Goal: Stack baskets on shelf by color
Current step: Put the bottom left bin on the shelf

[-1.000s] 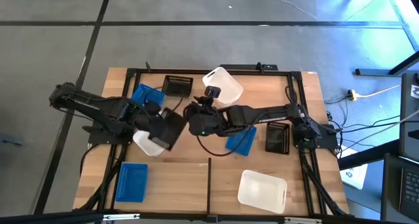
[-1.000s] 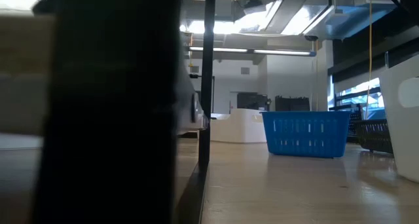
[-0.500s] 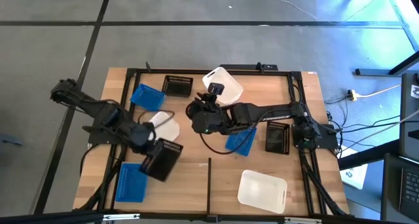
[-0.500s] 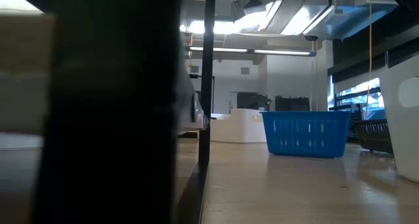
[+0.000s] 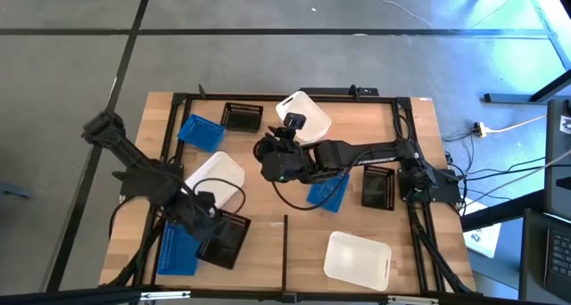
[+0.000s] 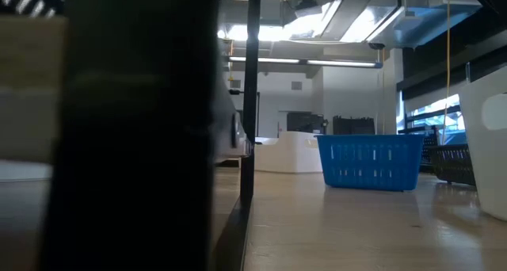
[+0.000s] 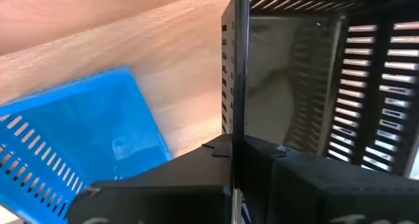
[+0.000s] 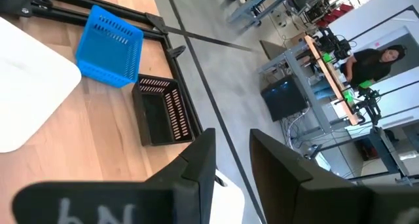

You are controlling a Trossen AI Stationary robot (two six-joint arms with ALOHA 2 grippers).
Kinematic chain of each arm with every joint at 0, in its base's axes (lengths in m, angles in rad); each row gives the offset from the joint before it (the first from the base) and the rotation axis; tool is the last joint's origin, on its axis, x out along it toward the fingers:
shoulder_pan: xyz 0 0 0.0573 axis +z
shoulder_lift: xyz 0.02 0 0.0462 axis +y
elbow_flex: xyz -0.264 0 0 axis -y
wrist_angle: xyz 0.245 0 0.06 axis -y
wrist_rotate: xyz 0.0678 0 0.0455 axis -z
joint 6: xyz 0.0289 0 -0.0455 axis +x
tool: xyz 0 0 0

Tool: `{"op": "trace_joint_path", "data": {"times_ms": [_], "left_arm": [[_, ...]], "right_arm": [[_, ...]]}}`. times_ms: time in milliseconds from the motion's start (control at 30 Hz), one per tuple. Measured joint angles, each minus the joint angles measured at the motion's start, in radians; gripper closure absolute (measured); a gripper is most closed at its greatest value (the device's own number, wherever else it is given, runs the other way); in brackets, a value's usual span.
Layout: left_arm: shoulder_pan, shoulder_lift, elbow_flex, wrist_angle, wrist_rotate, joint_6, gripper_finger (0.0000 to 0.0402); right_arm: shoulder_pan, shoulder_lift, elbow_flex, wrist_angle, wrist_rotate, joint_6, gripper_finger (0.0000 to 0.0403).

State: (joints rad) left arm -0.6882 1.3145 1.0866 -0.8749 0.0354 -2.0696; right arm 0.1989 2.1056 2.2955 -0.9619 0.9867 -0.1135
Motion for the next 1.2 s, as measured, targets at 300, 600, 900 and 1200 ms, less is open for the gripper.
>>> {"op": "trace_joint_path", "data": {"times_ms": [300,600,900,1200], "left_arm": [[-0.006,0.093,0.0,0.028,0.009,-0.025,0.0401],[0.001,0.147,0.0,0.053,0.061,-0.033,0.0384],[0.029,0.196,0.0,0.062,0.169,-0.011,0.0357],[0.046,0.095,0.0,0.034,0.093,-0.005,0.0359]], "right_arm": [[0.0,0.0,0.0,0.001,0.0,0.0,0.0306],[0.0,0.0,0.0,0.001,0.0,0.0,0.0306],[0.0,0.0,0.0,0.001,0.0,0.002,0.0306],[0.0,0.0,0.0,0.001,0.0,0.0,0.0306]]}}
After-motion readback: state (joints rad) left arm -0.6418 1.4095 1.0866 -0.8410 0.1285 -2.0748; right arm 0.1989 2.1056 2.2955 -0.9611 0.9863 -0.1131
